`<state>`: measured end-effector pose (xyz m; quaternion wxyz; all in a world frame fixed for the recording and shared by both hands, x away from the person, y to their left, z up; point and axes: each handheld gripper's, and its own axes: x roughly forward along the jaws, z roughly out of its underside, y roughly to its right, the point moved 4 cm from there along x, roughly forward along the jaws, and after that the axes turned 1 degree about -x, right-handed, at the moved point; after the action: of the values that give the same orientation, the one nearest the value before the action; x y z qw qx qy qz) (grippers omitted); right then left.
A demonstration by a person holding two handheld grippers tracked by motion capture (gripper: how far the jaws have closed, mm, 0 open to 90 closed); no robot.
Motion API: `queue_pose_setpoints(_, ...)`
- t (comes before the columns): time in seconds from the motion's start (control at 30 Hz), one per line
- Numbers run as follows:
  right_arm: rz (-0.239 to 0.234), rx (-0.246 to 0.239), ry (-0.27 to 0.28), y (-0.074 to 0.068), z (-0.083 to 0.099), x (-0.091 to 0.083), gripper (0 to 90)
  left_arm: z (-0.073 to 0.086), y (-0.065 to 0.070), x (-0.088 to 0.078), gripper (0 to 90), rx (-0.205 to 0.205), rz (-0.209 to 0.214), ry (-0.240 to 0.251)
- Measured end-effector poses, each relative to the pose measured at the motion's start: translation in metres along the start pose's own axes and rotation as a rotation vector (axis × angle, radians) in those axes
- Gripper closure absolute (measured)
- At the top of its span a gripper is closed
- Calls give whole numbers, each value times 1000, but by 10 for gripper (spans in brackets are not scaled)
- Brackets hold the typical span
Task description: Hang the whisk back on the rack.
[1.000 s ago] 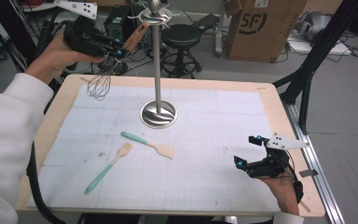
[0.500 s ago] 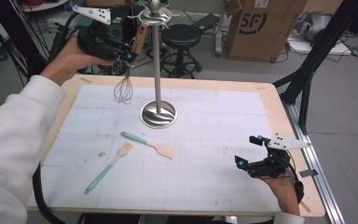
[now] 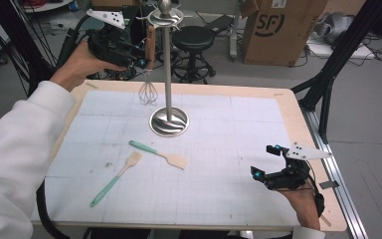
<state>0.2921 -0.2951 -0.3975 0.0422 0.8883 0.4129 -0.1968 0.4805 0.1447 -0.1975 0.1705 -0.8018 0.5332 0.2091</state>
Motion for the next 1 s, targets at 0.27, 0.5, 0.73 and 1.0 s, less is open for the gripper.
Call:
queue_pose_setpoints(0.27,-1,4,-6,0,1,0,0,6,9,-12,159,-2,-20,0)
queue_pose_setpoints(0.5,0,6,-5,1,3,2,0,18,21,-33,17,-2,9,-27)
queue_pose_setpoints(0.73,5,13,-7,2,3,2,0,27,31,-54,17,-14,-14,-9)
queue_pose_setpoints(1.0,3,8,-16,1,4,2,0,38,37,-70,17,-27,-35,-10)
